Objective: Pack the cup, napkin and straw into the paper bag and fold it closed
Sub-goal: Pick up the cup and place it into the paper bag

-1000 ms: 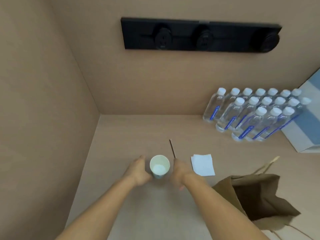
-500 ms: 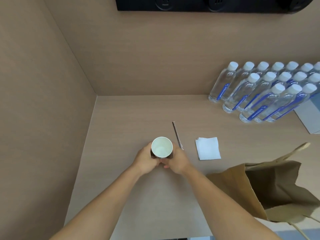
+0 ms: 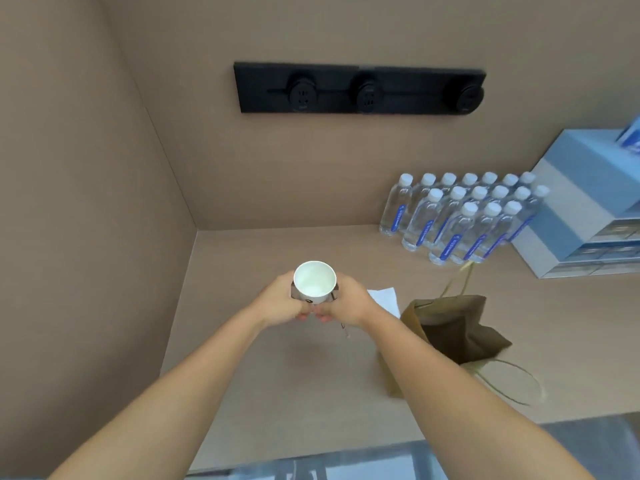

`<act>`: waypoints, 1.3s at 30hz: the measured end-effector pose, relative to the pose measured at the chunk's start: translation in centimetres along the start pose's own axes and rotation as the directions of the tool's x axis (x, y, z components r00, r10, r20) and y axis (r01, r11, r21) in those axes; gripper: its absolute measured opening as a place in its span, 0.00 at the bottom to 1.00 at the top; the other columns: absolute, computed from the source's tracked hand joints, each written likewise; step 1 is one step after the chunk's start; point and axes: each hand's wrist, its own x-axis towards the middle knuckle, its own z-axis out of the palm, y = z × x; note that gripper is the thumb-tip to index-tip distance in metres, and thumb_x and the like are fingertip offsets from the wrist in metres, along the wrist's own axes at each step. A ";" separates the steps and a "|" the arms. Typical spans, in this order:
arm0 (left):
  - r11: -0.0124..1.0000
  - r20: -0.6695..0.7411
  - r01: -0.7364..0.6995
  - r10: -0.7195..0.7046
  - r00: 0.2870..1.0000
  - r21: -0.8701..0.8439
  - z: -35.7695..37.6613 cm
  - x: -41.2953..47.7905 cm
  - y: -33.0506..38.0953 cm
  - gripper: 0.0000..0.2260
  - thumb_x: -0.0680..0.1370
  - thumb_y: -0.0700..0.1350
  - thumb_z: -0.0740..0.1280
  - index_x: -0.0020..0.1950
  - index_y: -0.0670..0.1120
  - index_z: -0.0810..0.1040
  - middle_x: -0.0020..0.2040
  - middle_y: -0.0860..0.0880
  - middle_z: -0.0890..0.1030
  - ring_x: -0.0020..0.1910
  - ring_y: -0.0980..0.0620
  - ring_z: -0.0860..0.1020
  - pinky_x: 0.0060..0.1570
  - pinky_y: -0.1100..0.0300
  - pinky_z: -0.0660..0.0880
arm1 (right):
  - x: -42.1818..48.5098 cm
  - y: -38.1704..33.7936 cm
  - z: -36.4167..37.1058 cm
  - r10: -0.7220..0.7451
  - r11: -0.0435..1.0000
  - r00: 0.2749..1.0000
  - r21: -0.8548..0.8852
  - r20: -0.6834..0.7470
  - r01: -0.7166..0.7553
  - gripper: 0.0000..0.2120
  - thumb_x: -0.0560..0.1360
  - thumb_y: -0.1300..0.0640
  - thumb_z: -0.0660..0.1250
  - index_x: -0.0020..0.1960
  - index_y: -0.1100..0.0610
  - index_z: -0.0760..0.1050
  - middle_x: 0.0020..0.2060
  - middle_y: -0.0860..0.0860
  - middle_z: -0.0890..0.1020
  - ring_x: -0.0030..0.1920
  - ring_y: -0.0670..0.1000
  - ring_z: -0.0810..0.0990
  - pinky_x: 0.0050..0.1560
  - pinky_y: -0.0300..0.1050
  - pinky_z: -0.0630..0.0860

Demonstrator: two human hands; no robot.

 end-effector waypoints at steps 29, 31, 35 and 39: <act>1.000 0.006 -0.025 0.025 1.000 -0.010 18.7 -10.9 17.7 0.23 0.68 0.34 0.75 0.62 0.43 0.78 0.56 0.42 0.82 0.49 0.45 0.85 0.50 0.50 0.83 | -19.6 -0.4 -21.1 -0.104 0.990 0.975 -0.076 0.197 0.121 0.27 0.62 0.69 0.77 0.55 0.51 0.73 0.56 0.54 0.78 0.53 0.56 0.83 0.49 0.53 0.84; 1.000 0.012 -0.004 0.004 1.000 -0.025 18.8 -10.3 17.4 0.22 0.67 0.33 0.74 0.60 0.42 0.78 0.55 0.43 0.82 0.49 0.45 0.85 0.49 0.51 0.83 | -19.2 -0.2 -20.7 -0.091 0.985 0.975 -0.128 0.205 0.118 0.25 0.63 0.68 0.77 0.54 0.51 0.73 0.55 0.55 0.79 0.50 0.56 0.85 0.47 0.51 0.85; 0.996 0.042 0.055 -0.052 0.998 -0.066 18.8 -9.4 16.6 0.18 0.69 0.31 0.73 0.58 0.38 0.79 0.51 0.42 0.83 0.49 0.43 0.85 0.51 0.52 0.83 | -17.9 0.1 -20.0 -0.038 0.976 0.976 -0.203 0.216 0.083 0.26 0.64 0.69 0.76 0.60 0.58 0.74 0.56 0.59 0.80 0.49 0.58 0.86 0.47 0.51 0.85; 0.990 0.058 0.130 -0.127 0.990 -0.062 19.2 -8.1 16.1 0.18 0.71 0.29 0.71 0.60 0.35 0.77 0.55 0.38 0.82 0.51 0.42 0.84 0.49 0.53 0.83 | -16.3 0.7 -19.6 0.041 0.967 0.981 -0.256 0.189 0.009 0.24 0.64 0.69 0.76 0.59 0.62 0.76 0.56 0.61 0.81 0.50 0.59 0.86 0.51 0.54 0.84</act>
